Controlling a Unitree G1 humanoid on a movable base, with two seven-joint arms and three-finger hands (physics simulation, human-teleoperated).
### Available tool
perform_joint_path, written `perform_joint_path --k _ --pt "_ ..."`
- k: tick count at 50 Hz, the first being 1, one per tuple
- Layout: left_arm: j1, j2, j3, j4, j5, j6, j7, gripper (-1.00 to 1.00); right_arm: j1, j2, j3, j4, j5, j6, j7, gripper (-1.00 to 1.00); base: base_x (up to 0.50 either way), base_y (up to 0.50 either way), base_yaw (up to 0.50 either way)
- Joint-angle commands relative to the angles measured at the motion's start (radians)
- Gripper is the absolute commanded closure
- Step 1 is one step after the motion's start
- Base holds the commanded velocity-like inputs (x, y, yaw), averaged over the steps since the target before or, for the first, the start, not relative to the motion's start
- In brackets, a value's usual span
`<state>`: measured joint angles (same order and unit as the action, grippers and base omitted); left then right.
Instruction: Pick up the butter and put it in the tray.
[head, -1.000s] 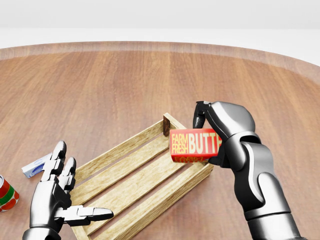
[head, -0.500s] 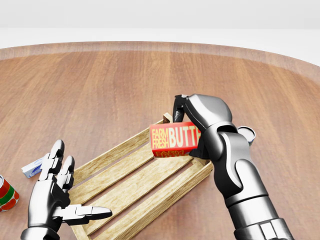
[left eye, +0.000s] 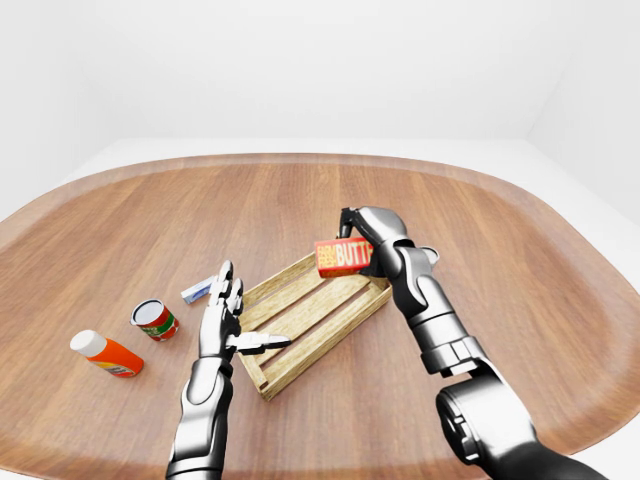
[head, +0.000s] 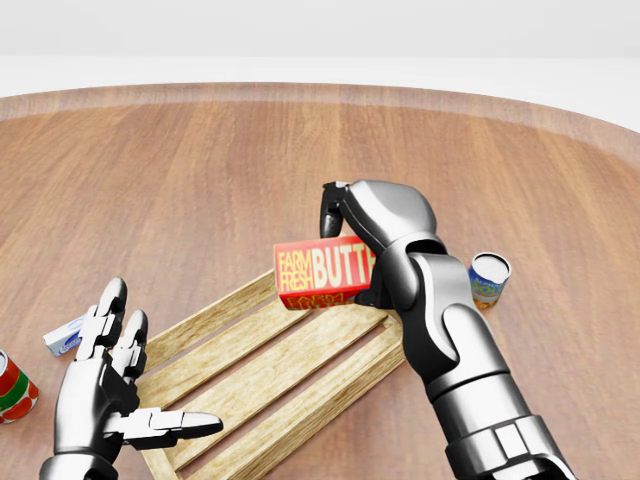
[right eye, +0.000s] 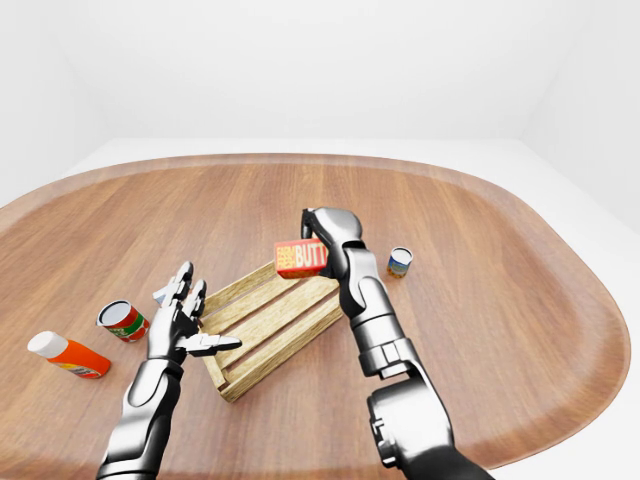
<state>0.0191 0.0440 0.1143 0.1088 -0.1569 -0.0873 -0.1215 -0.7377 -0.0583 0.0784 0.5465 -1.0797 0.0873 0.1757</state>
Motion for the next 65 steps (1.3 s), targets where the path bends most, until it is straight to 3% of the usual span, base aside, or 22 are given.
perform_joint_path --k 1,36,65 --pt "-0.002 0.001 0.001 0.002 -0.001 0.0 -0.001 -1.0 -0.036 0.025 0.004 0.032 0.006 0.0 -0.04 1.0 0.0 0.0 0.0" --pt "-0.006 0.003 0.005 0.003 -0.008 0.0 -0.004 -1.0 -0.161 0.088 0.028 0.265 0.065 0.0 -0.15 1.0 0.0 0.0 0.0" --pt "-0.008 0.003 0.004 0.017 -0.006 0.0 -0.003 -1.0 -0.19 0.162 0.06 0.415 0.067 0.0 -0.237 1.0 0.0 0.0 0.0"
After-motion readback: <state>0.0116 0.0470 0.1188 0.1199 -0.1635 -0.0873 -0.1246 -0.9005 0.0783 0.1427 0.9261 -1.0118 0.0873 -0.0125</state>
